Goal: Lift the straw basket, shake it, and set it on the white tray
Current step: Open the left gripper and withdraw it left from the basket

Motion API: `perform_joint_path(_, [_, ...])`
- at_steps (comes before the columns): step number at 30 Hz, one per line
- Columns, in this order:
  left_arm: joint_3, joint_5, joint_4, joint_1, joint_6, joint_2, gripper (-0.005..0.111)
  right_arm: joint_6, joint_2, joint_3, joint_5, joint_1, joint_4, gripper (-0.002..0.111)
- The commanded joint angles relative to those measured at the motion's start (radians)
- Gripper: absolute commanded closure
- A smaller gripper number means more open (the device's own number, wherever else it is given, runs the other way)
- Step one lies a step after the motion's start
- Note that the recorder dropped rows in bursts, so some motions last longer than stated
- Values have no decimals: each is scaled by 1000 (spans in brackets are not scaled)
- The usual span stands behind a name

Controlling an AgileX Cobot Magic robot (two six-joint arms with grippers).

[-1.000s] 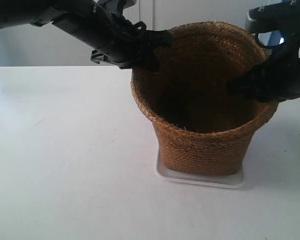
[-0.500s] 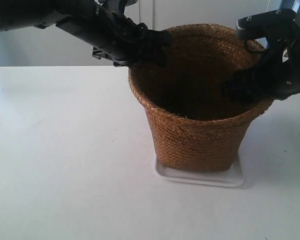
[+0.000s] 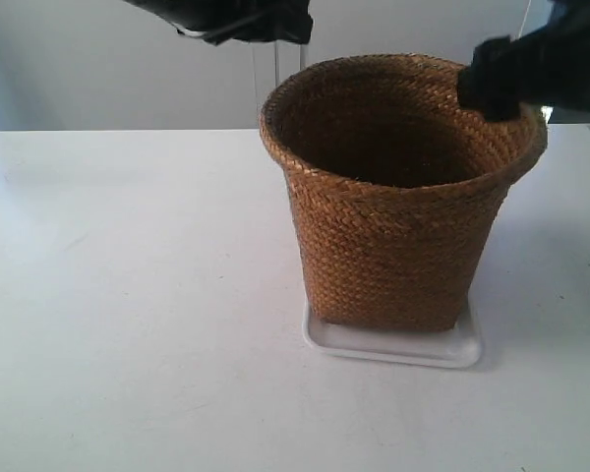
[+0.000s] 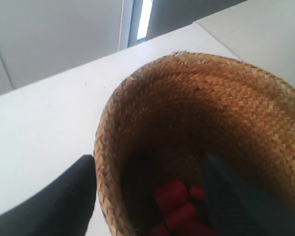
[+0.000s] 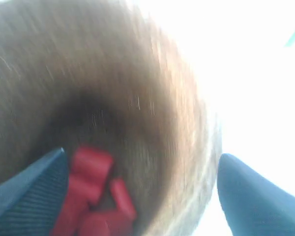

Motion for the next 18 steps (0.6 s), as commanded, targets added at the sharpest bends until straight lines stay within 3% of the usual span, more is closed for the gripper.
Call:
perform_joint_path(1, [-8, 49, 68, 1, 7, -74, 41, -8, -103, -9, -28, 0, 3, 32])
perform_joint_path(5, [31, 79, 105, 1, 22, -109, 51, -14, -152, 7, -11, 2, 91, 46])
perform_joint_path(10, [181, 53, 105, 1, 65, -158, 87, -61, -183, 106, -89, 33, 148, 85])
perform_joint_path(13, [297, -70, 105, 1, 76, -195, 106, -61, -191, 189, -178, 65, 159, 107])
perform_joint_path(18, [520, -322, 97, 1, 76, -304, 107, -76, -191, 340, -329, 117, 159, 108])
